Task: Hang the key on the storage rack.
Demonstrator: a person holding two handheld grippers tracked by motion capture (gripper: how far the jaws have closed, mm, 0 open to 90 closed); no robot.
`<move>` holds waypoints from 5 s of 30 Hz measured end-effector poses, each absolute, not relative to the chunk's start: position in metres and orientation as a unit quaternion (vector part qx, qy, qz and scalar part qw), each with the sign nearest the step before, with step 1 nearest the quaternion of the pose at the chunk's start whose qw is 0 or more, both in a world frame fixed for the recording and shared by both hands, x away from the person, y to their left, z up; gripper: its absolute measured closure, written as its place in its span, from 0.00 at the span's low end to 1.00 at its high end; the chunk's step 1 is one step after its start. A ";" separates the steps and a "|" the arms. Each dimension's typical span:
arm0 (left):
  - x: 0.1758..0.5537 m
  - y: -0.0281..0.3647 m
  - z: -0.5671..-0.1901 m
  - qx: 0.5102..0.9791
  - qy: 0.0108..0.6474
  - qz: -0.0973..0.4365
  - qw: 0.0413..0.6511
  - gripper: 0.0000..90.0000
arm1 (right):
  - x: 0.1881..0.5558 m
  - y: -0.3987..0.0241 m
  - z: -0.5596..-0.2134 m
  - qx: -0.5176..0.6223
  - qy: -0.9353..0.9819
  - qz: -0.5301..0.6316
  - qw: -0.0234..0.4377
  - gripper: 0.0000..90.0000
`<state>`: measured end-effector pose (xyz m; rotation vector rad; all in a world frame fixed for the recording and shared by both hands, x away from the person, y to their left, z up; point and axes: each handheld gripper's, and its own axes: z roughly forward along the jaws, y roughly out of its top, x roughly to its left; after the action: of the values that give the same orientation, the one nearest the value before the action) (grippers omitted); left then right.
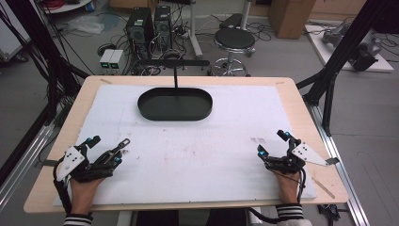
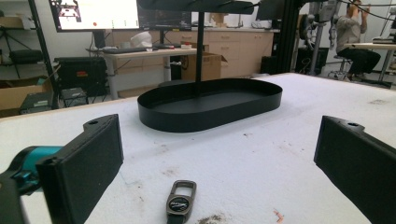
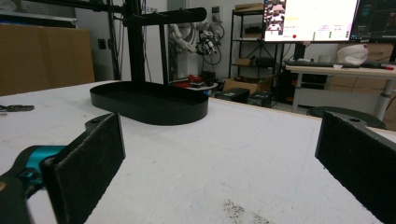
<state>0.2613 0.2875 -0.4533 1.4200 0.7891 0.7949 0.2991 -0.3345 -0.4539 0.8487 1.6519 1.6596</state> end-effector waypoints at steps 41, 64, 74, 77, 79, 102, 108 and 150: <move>0.269 0.356 -0.400 0.686 0.317 0.291 0.586 0.02 | 0.299 -0.333 -0.454 0.317 0.633 0.628 0.325 0.00; 0.287 0.345 -0.360 0.813 0.305 0.251 0.428 0.02 | 0.299 -0.333 -0.454 0.317 0.632 0.627 0.326 0.01; 0.296 0.329 -0.355 0.849 0.305 0.220 0.370 0.02 | 0.299 -0.333 -0.454 0.317 0.632 0.627 0.326 0.00; 0.299 0.324 -0.359 0.857 0.309 0.205 0.357 0.02 | 0.299 -0.333 -0.454 0.317 0.632 0.627 0.325 0.00; 0.301 0.321 -0.361 0.862 0.317 0.200 0.342 0.02 | 0.299 -0.333 -0.454 0.316 0.632 0.627 0.327 0.00; 0.319 0.305 -0.380 0.894 0.357 0.125 0.241 0.02 | 0.299 -0.333 -0.454 0.317 0.632 0.628 0.325 0.00; 0.322 0.299 -0.387 0.897 0.369 0.110 0.217 0.02 | 0.300 -0.334 -0.454 0.315 0.631 0.628 0.328 0.01; 0.330 0.285 -0.405 0.903 0.407 0.067 0.122 0.28 | 0.299 -0.334 -0.454 0.320 0.630 0.629 0.325 0.00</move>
<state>0.3296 0.2855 -0.4051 2.6356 1.1866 0.1943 0.2992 -0.3341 -0.4538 0.8402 1.6509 1.6492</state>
